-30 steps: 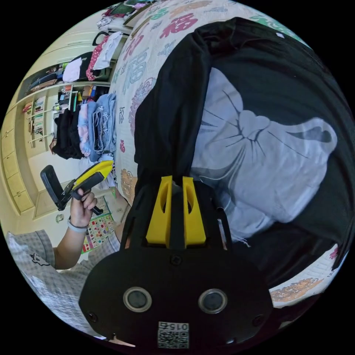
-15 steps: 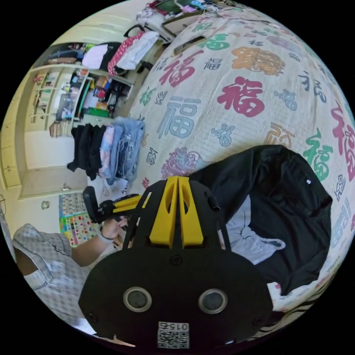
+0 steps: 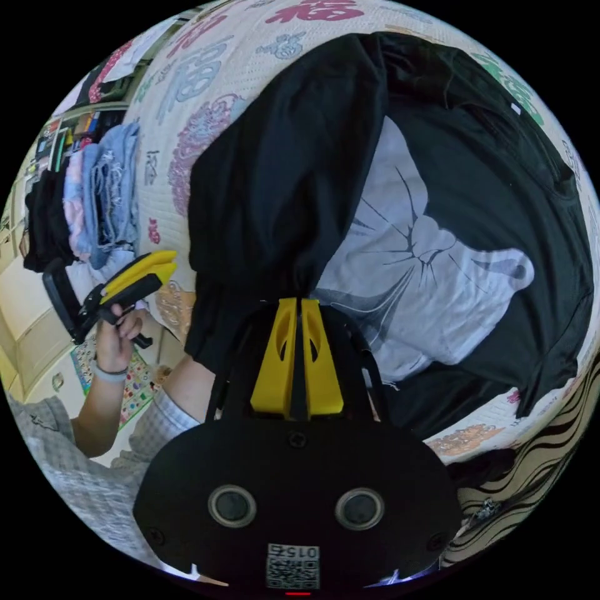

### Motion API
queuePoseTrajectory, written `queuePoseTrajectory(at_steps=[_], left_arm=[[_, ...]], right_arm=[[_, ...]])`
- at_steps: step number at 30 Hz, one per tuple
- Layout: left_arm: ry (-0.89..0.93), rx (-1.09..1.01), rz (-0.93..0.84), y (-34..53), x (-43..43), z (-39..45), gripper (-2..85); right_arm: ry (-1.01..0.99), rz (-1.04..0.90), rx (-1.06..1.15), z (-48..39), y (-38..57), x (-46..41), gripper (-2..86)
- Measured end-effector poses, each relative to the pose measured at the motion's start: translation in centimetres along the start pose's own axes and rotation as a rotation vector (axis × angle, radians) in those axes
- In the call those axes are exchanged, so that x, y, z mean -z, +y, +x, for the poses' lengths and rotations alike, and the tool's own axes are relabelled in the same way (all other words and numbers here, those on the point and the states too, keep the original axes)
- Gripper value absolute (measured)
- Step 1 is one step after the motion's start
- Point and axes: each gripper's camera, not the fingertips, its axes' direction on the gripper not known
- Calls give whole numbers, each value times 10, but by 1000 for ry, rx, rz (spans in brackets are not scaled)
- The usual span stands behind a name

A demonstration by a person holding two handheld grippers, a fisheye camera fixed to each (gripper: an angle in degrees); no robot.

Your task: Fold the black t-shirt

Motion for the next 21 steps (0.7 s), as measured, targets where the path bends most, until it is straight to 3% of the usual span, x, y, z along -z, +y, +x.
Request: queuePoseTrajectory(at_steps=[6,10,17,21], left_arm=[[-2,-3,42,9,54,-16,82],[17,30,102,17,89,-30,83],[-59,109,199,16,129,-61,84],[-48,230,282,13,148,-94,84]], right_arm=[[-149,192,161,-46,-52,64,-7],[-125,242,289,-87,-97,82,-7],[-101,239,328,-130,-185,64,-4],[-12,137,344,-145,-216,42,-1]])
